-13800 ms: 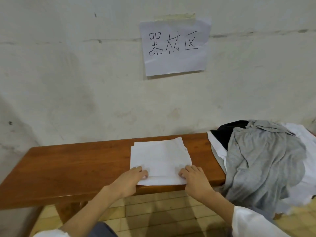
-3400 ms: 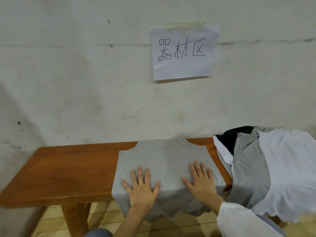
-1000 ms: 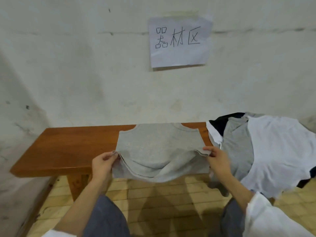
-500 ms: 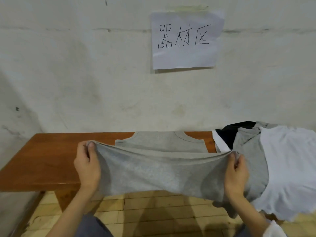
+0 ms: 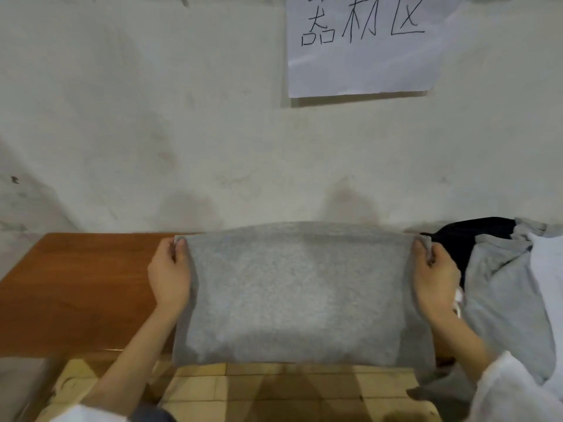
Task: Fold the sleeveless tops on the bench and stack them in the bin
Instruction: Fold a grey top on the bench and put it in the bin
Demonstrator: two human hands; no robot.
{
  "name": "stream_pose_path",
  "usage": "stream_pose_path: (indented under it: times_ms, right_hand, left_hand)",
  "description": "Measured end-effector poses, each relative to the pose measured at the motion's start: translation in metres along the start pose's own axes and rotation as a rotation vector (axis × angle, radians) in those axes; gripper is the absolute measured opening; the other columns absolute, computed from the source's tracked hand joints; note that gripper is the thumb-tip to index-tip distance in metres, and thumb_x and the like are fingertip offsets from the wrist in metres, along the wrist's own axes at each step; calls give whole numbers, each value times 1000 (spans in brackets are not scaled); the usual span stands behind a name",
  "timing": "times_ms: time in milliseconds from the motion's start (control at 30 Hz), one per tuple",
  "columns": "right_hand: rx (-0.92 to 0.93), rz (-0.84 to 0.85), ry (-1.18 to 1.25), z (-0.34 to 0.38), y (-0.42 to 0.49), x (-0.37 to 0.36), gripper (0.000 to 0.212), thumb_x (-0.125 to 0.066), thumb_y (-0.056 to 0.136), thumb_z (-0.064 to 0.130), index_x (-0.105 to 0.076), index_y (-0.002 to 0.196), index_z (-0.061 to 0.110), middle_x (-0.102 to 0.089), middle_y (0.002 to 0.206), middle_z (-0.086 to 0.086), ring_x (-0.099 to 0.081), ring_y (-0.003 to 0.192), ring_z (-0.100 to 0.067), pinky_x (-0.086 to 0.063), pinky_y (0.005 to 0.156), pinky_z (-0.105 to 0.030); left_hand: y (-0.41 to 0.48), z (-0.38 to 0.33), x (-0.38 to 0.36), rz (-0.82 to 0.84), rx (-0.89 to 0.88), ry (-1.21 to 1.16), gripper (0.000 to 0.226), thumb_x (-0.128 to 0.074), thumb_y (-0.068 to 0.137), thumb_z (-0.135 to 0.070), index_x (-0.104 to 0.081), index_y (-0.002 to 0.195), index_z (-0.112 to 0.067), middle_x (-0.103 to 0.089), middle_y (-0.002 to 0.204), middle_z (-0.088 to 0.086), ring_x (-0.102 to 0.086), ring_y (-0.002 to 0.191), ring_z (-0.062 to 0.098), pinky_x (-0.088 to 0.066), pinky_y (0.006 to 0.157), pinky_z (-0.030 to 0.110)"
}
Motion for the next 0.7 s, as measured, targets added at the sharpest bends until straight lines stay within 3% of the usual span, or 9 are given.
stream_pose_path:
  times_ms: [100, 167, 233, 300, 400, 467, 533, 600, 700]
  right_hand:
    - [-70, 99, -245, -23, 9, -26, 17, -50, 96, 20, -59, 90, 6, -59, 87, -17, -57, 85, -36, -35, 69, -34]
    - [-32, 114, -315, -23, 2, -33, 25, -52, 94, 16, -57, 115, 5, -54, 115, -19, -53, 104, -37, -41, 86, -39]
    - [133, 124, -342, -8, -15, -36, 33, -56, 92, 13, -54, 124, 4, -49, 129, -17, -48, 116, -34, -38, 97, -42]
    - [338, 221, -416, 7, -43, -43, 39, -53, 93, 21, -52, 129, 5, -46, 138, -17, -44, 126, -34, -35, 106, -44]
    - [398, 527, -566, 5, -84, -60, 72, -15, 92, 57, -27, 148, 14, -21, 157, -9, -16, 145, -26, -9, 118, -40]
    - [405, 652, -676, -9, -96, -66, 84, 9, 82, 67, -4, 152, 24, 1, 160, -1, 6, 147, -18, 10, 115, -36]
    - [438, 696, -721, -16, -93, -65, 86, 14, 78, 70, 3, 152, 27, 8, 160, 2, 14, 145, -15, 15, 114, -36]
    - [401, 771, -641, -10, -87, -58, 79, 2, 86, 68, -6, 152, 26, 2, 160, 2, 9, 146, -15, 8, 117, -36]
    - [259, 632, -412, -1, -80, -32, 51, -43, 97, 41, -37, 143, 19, -34, 149, -2, -31, 137, -20, -25, 113, -35]
  left_hand:
    - [6, 13, -27, 241, 45, 264, 32, -48, 97, -34, -57, 110, -6, -61, 102, 14, -58, 94, 36, -43, 72, 39]
    - [-5, 10, -32, 290, -6, 407, 43, -49, 96, -35, -50, 126, -5, -52, 120, 18, -53, 105, 38, -44, 81, 45]
    - [-26, -4, -35, 286, -158, 463, 43, -51, 96, -30, -49, 130, -4, -47, 130, 20, -48, 115, 38, -41, 91, 48]
    - [-53, -13, -44, 389, -289, 496, 52, -38, 98, -41, -44, 138, -8, -41, 143, 17, -39, 131, 34, -32, 106, 47]
    - [-83, -4, -54, 565, -350, 632, 82, 7, 88, -63, -23, 150, -21, -18, 158, 7, -12, 146, 26, -9, 117, 43]
    - [-87, 7, -50, 568, -340, 672, 90, 18, 82, -68, -17, 152, -23, -11, 160, 5, -3, 148, 24, 0, 117, 44]
    - [-86, 11, -44, 556, -277, 653, 82, 8, 86, -66, -17, 152, -23, -11, 160, 3, -2, 148, 22, 3, 116, 44]
    - [-84, 9, -35, 550, -202, 589, 68, -14, 95, -59, -25, 150, -21, -19, 158, 5, -10, 147, 23, -3, 117, 42]
    - [-88, -2, -5, 397, -78, 486, 44, -51, 94, -32, -45, 134, -14, -45, 139, 10, -39, 128, 28, -33, 106, 42]
Point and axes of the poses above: each hand's wrist, its own y-axis towards the middle knuckle, its own x-axis out of the back of the hand, z = x × y, the point moved 5 cm from there along y, towards the middle knuckle
